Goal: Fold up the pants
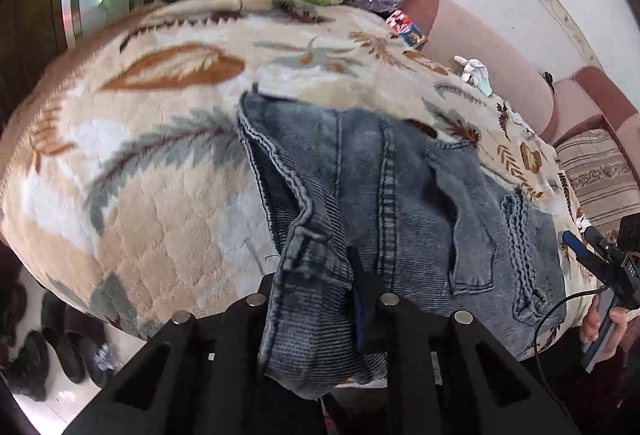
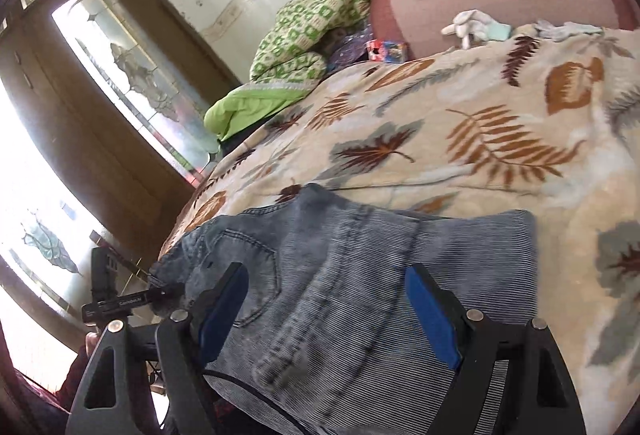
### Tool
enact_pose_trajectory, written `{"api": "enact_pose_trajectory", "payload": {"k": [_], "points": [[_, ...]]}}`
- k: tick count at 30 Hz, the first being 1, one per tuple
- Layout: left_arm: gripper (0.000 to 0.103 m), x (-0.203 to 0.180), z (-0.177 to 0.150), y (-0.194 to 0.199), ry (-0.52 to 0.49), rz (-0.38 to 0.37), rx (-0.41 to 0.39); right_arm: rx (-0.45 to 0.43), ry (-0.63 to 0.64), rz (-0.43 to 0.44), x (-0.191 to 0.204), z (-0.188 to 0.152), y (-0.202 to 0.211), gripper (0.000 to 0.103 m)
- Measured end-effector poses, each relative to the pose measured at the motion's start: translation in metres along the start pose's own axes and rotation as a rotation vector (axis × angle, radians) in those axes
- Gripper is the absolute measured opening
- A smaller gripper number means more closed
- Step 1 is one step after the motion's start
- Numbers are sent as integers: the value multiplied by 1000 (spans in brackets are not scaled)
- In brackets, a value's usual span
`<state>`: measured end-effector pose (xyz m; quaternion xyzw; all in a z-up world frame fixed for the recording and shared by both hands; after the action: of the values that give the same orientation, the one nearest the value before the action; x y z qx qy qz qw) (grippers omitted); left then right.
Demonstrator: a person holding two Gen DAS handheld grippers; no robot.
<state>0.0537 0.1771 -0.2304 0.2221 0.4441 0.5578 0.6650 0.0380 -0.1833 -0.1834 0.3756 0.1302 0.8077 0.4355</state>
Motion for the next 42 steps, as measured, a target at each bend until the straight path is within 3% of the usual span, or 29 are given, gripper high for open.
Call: {"api": "enact_pose_trajectory", "payload": {"k": [3, 5, 9, 13, 16, 20, 23, 25, 27, 28, 30, 32, 35, 38, 42], "points": [[22, -24, 14, 19, -55, -4, -57, 48, -43, -1, -16, -10, -1, 83], [22, -46, 22, 32, -99, -12, -90, 210, -91, -22, -29, -37, -23, 83], [22, -105, 33, 59, -228, -44, -147, 177, -99, 20, -26, -30, -12, 83], [22, -180, 29, 70, -396, -90, -170, -9, -222, -6, -55, -2, 30, 83], [22, -242, 12, 65, -515, -150, -145, -167, -321, -18, -78, 13, 75, 83], [22, -319, -32, 40, -651, -251, -67, -353, -373, -57, -102, 25, 134, 83], [28, -356, -72, -2, -730, -287, 26, -425, -394, -94, -119, 27, 161, 83], [29, -361, -93, -38, -694, -263, 137, -430, -415, -94, -126, 24, 167, 83], [29, -363, -100, -53, -618, -304, 239, -426, -430, -86, -129, 22, 172, 83], [30, -364, -96, -49, -595, -326, 241, -425, -431, -85, -131, 22, 173, 83], [36, -367, -78, -26, -621, -353, 156, -421, -424, -83, -132, 21, 175, 83], [62, -363, -46, 5, -628, -336, 12, -415, -420, -78, -131, 21, 171, 83], [71, -346, -9, 33, -572, -342, -104, -390, -413, -42, -123, 23, 156, 83], [71, -315, 4, 22, -523, -264, -87, -359, -358, -35, -108, 27, 142, 83], [71, -271, -29, -23, -520, -128, 80, -296, -297, 85, -74, 30, 113, 83]]}}
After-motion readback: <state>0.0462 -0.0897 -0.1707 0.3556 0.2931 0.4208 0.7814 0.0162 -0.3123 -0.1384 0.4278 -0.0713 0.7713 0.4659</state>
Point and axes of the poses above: each gripper's, at about its wrist camera, not at the fingertips, and y roughly against the way its jaws point, x to its left, z to its top, the point moved 10 cm from there along -y, roughly the way its jaws point, and after that the axes turned 6 degrees about y, right-handed, at the moved point
